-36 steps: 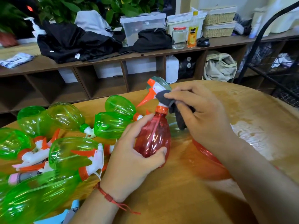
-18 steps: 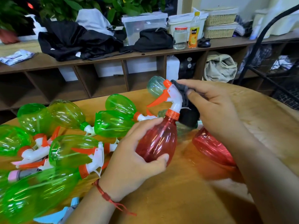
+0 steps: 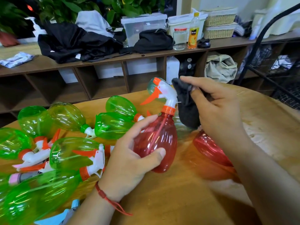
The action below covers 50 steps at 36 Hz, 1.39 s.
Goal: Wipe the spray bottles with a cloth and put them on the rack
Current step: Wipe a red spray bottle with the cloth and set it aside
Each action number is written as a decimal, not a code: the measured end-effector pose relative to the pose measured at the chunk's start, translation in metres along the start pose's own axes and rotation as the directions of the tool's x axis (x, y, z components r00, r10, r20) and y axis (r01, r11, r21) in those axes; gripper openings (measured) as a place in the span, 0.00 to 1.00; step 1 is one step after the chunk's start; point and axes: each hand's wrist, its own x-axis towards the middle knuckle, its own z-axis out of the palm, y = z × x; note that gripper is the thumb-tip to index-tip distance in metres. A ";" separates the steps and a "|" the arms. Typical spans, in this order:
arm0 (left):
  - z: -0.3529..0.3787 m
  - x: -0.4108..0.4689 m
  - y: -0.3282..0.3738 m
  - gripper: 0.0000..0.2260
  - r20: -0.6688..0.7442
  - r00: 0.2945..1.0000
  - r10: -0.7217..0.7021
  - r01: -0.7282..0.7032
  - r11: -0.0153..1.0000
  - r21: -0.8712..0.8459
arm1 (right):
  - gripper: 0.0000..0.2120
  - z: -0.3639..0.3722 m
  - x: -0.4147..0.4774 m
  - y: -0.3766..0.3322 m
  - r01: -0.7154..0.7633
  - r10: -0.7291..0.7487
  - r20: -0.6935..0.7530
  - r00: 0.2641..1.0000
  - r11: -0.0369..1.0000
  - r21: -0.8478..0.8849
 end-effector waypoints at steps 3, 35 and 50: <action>-0.002 0.000 -0.001 0.31 -0.002 1.000 0.001 -0.001 1.000 -0.002 | 0.15 0.004 -0.001 -0.002 -0.159 0.148 0.100 0.984 0.981 0.115; 0.002 -0.003 -0.004 0.38 -0.036 0.986 0.164 -0.124 0.859 0.497 | 0.16 0.007 -0.002 -0.009 -0.489 0.347 0.355 0.868 0.724 0.487; -0.015 0.006 -0.005 0.40 -0.247 0.957 0.151 -0.015 0.879 0.476 | 0.16 0.020 -0.006 -0.006 -0.441 0.388 0.253 0.886 0.874 0.205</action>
